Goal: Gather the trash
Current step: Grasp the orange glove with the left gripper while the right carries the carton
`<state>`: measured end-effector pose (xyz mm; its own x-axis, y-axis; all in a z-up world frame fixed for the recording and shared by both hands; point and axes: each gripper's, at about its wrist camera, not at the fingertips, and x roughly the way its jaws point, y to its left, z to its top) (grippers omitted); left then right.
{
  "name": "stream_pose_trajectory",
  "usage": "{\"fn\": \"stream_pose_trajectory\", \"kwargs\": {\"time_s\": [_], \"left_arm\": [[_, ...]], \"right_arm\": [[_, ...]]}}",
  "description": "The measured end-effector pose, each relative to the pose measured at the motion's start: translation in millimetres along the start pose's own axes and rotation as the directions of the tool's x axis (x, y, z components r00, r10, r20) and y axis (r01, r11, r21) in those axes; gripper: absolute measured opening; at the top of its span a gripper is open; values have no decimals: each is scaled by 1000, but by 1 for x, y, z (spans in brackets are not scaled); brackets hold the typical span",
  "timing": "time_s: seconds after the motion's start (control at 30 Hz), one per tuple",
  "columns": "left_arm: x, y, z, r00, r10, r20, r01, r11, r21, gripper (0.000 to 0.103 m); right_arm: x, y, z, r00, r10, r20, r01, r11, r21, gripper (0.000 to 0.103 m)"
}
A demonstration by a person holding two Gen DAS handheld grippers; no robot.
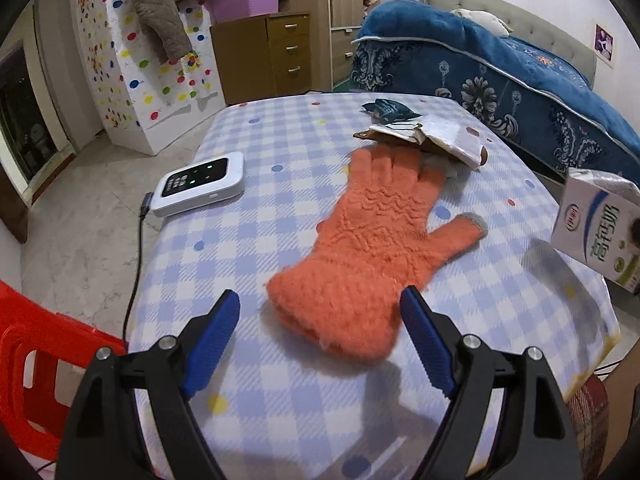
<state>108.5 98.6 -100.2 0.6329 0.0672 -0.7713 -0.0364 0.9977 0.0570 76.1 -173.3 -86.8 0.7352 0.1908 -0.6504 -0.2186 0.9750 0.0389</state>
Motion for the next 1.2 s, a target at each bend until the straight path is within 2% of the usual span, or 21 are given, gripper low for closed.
{"fn": "stream_pose_trajectory", "kwargs": {"time_s": [0.23,0.3,0.33,0.4,0.43,0.53,0.7,0.93,1.07,1.2], "left_arm": [[21,-4,4,998,-56,-37,56,998,1,69],[19,-5,3,997,-68,-34,68,998,0,60],[17,-8,2,996,-83,-30,83,996,10,46],[12,-15,0,996,-89,-21,90,995,42,28],[8,-18,-2,997,-80,-14,81,995,55,26],[-6,-14,-4,995,-98,4,98,995,28,24],[-60,1,-5,990,-98,104,98,995,9,24],[-134,-6,7,957,-139,253,126,990,70,24],[-147,-31,9,943,-185,276,157,980,122,24],[-143,-68,7,936,-254,242,213,960,184,24]], "right_arm": [[-1,-6,-3,1000,5,-5,-5,1000,22,38],[-1,-6,-4,1000,8,-7,-8,1000,24,38],[-2,-6,-4,1000,8,-8,-8,1000,24,38],[-4,-5,-5,1000,10,-10,-10,1000,26,38],[-5,-4,-5,1000,11,-9,-11,1000,26,38],[-11,-2,-5,1000,13,1,-13,1000,22,38],[-29,-3,-5,999,22,33,-23,999,27,38],[-56,-6,-4,995,50,83,-54,997,51,38],[-72,-15,-9,993,38,108,-45,997,66,38],[-85,-34,-16,993,4,119,-15,995,94,38]]}}
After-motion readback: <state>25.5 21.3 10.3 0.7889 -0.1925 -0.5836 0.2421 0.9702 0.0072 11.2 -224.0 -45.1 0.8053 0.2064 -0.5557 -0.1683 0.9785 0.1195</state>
